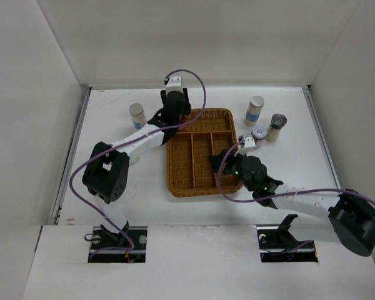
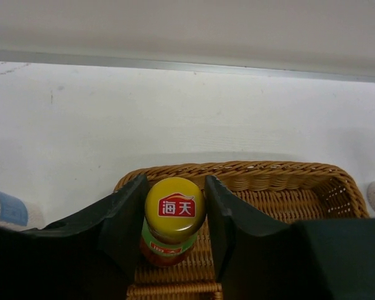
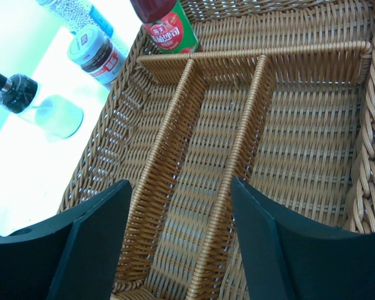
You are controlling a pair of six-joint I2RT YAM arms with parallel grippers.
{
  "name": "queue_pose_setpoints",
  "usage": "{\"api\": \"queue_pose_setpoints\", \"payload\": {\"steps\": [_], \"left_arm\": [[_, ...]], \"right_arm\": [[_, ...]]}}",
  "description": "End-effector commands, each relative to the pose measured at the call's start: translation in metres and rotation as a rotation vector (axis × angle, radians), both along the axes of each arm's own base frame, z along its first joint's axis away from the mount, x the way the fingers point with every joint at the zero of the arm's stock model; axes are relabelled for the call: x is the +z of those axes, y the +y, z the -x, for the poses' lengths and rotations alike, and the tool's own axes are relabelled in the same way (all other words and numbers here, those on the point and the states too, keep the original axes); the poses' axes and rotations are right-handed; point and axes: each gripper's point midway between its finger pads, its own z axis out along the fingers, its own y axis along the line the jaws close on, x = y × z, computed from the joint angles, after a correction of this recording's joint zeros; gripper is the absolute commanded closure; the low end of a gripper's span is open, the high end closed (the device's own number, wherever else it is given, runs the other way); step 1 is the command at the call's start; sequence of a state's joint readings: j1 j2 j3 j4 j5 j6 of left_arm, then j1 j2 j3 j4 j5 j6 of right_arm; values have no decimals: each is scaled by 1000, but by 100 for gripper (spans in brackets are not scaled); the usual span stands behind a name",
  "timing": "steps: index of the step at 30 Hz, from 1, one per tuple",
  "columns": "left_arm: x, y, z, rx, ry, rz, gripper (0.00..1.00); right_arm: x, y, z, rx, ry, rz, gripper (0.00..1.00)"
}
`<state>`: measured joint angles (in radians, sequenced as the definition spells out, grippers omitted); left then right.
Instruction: Organize the condiment bottles
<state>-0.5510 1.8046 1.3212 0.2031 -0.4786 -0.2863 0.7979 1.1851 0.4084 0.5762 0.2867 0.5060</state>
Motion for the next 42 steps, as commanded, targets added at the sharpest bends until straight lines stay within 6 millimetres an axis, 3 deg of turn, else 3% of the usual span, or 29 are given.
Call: {"api": "queue_pose_setpoints", "payload": {"steps": [1, 5, 8, 13, 18, 24, 31, 36, 39, 42], "left_arm": [[47, 2, 3, 16, -135, 107, 53], [61, 12, 11, 40, -159, 109, 31], [76, 25, 24, 61, -185, 116, 20], [98, 67, 50, 147, -222, 125, 16], [77, 119, 62, 278, -138, 59, 15], [38, 167, 42, 385, -17, -18, 16], [5, 179, 11, 389, 63, -48, 17], [-11, 173, -11, 346, 98, -39, 20], [-13, 181, -16, 368, 96, -42, 35], [-19, 188, -18, 383, 106, -46, 46]], "right_arm": [[15, 3, -3, 4, -36, -48, 27], [11, 1, -5, -4, -23, -45, 24], [16, -1, -4, -7, -40, -51, 20], [14, -2, -5, -10, -31, -51, 19], [10, -2, -6, -14, -22, -55, 18], [13, 0, -6, -8, -27, -61, 15], [13, 0, -5, -3, -29, -57, 11], [17, 3, -4, 7, -41, -57, 11], [10, 6, -3, 15, -18, -49, 11], [17, 3, -3, 10, -39, -54, 11]]}}
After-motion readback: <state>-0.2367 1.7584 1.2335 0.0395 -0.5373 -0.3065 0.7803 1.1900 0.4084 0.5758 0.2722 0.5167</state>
